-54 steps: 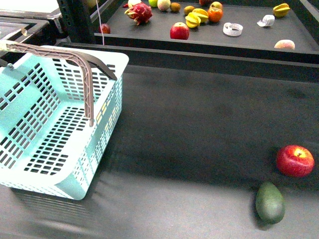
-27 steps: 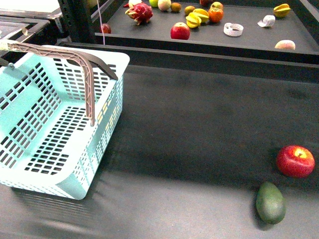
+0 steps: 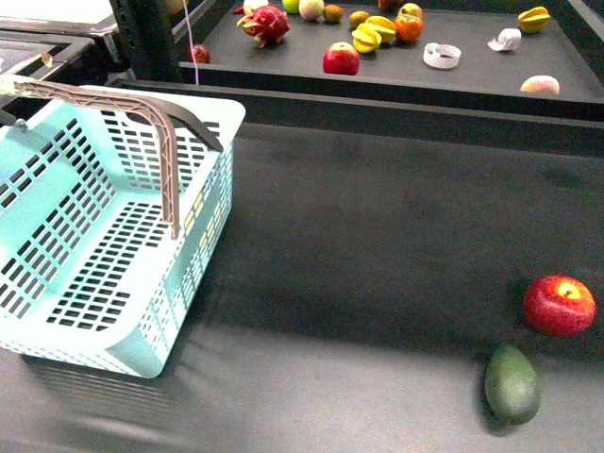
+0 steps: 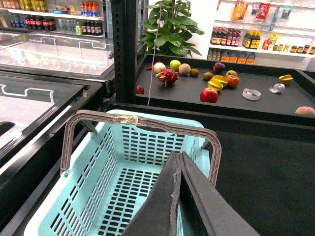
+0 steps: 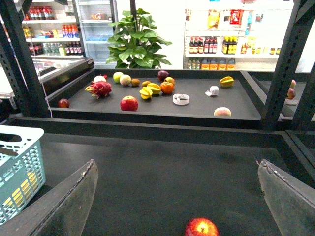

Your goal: Pick mango with right arm and hold basket with left

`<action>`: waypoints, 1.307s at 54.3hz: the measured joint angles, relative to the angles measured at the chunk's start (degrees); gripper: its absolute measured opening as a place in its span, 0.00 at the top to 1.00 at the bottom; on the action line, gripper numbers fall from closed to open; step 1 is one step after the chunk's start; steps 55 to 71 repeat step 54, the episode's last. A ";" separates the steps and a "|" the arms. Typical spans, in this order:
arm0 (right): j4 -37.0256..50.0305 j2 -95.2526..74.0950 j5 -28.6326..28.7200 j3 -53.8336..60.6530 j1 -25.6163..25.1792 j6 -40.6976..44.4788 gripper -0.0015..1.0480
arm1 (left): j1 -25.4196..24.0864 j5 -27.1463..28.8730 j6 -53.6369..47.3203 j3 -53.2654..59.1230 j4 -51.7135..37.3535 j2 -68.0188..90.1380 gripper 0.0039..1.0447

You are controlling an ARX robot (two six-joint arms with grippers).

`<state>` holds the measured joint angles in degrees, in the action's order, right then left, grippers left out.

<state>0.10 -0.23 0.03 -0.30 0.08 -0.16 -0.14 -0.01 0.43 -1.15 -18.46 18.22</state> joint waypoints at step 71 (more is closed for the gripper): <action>0.00 0.00 0.02 0.00 0.00 0.00 0.08 | 0.02 -0.02 0.00 -0.02 18.32 -17.94 0.96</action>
